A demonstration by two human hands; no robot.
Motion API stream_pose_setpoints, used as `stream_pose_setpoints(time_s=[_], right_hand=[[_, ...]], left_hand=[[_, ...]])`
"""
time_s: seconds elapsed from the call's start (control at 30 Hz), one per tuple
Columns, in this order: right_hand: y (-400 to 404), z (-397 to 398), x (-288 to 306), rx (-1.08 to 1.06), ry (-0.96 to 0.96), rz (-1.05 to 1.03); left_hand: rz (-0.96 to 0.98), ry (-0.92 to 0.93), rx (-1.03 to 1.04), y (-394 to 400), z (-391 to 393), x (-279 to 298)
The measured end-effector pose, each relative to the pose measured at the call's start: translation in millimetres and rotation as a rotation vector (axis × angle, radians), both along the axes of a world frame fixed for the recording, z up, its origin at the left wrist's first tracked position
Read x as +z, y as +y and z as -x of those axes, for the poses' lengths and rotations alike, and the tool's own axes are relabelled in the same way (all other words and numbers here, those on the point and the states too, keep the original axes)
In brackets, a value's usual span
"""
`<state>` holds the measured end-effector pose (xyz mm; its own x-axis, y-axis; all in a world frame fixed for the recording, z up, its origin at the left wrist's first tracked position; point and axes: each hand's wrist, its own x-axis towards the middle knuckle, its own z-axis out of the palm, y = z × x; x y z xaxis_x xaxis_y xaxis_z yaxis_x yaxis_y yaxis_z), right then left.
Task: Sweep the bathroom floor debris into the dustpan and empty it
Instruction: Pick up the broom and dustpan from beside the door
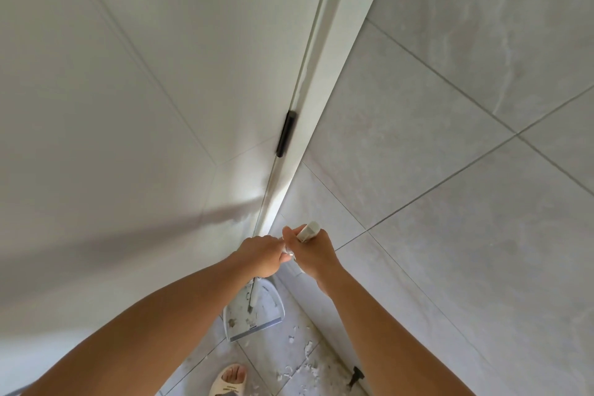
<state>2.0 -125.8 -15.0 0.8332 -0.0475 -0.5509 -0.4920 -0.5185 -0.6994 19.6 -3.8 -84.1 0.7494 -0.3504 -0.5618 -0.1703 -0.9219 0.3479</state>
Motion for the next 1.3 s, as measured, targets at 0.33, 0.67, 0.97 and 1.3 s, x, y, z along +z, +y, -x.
stream_pose_setpoints(time_s=[0.33, 0.67, 0.97, 1.3], right_hand=[[-8.3, 25.3, 28.8, 0.143, -0.051, -0.012], [-31.7, 69.9, 88.4, 0.036, -0.263, -0.050], [-81.2, 137.7, 147.6, -0.019, -0.494, -0.201], [-98.4, 190.2, 190.1, 0.102, -0.535, -0.341]], left_hand=[[0.048, -0.017, 0.025, 3.9, 28.0, 29.8], [0.060, -0.104, 0.149, -35.0, 77.0, 108.4], [-0.162, -0.508, 0.186, -94.0, 154.6, 164.0], [-0.301, -0.692, 0.249, -101.4, 234.7, 210.7]])
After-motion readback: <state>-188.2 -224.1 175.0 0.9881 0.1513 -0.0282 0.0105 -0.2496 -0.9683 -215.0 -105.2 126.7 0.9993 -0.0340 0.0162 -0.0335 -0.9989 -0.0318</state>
